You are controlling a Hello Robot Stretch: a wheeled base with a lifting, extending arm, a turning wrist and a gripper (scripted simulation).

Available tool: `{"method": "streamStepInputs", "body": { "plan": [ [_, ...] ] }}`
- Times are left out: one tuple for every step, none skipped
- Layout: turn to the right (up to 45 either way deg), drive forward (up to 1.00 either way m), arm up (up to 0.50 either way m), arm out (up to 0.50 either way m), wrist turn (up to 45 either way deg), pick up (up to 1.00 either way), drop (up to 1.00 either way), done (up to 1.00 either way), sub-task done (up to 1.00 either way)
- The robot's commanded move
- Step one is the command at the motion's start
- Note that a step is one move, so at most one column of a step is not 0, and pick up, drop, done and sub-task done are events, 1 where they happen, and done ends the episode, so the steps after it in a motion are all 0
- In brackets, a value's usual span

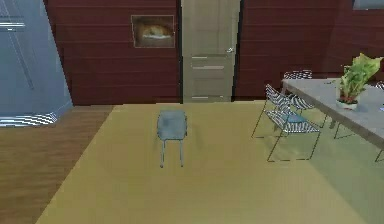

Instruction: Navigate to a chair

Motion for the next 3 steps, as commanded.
{"method": "streamStepInputs", "body": {
  "plan": [
    [45.0, 0.00, 0.00, 0.00, 0.0, 0.00, 0.00, 0.00, 0.00],
    [18.0, 0.00, 0.00, 0.00, 0.0, 0.00, 0.00, 0.00, 0.00],
    [0.0, 0.25, 0.00, 0.00, 0.0, 0.00, 0.00, 0.00, 0.00]
  ]
}}
